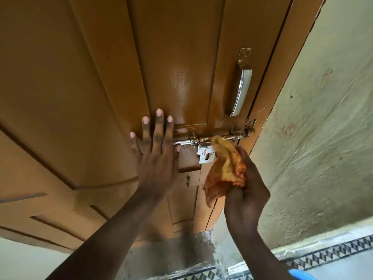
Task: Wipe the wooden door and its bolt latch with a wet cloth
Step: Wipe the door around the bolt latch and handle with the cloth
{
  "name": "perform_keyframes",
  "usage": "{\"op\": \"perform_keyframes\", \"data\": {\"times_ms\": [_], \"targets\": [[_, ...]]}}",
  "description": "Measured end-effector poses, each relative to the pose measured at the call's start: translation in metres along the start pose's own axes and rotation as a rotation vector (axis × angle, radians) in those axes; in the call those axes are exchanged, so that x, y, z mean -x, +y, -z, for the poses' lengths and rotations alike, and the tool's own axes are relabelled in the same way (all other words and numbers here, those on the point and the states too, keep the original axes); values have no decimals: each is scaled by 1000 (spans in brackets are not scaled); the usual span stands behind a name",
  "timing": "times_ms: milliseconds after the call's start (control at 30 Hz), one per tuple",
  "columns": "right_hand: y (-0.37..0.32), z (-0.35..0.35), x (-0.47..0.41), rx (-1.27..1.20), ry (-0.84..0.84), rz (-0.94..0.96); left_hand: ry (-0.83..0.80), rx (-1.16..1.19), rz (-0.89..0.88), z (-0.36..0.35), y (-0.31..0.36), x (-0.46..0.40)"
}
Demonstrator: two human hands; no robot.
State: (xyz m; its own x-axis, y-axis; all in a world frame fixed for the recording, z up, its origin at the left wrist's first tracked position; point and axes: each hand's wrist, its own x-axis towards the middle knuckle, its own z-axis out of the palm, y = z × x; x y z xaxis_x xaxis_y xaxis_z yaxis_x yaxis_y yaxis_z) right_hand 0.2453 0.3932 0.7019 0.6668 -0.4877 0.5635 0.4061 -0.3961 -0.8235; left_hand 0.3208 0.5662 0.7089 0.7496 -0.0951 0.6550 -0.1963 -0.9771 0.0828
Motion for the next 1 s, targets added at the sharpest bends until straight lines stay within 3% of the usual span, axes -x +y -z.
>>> {"op": "perform_keyframes", "data": {"times_ms": [67,133,267,367,467,600,767,867,1000], "targets": [[-10,-10,-4,-2,129,12,39,9,-25,0,-4,-2],[-11,-23,-10,93,114,95,99,-5,-111,-3,-7,-5],[4,-52,-11,442,-260,227,207,48,-296,-11,-15,-5],[20,-48,-9,659,-401,323,182,248,-324,-13,-21,-5],[24,-37,-15,695,-348,253,147,319,-304,-5,-21,-11],[10,-62,-14,670,-292,102,92,233,-313,2,-12,-18],[31,-32,-10,693,-480,400,109,222,-269,8,-9,-22],[44,-15,-11,692,-378,301,101,217,-230,10,-4,-23],[20,-55,-11,565,-216,138,93,267,-192,10,-1,-21]]}}
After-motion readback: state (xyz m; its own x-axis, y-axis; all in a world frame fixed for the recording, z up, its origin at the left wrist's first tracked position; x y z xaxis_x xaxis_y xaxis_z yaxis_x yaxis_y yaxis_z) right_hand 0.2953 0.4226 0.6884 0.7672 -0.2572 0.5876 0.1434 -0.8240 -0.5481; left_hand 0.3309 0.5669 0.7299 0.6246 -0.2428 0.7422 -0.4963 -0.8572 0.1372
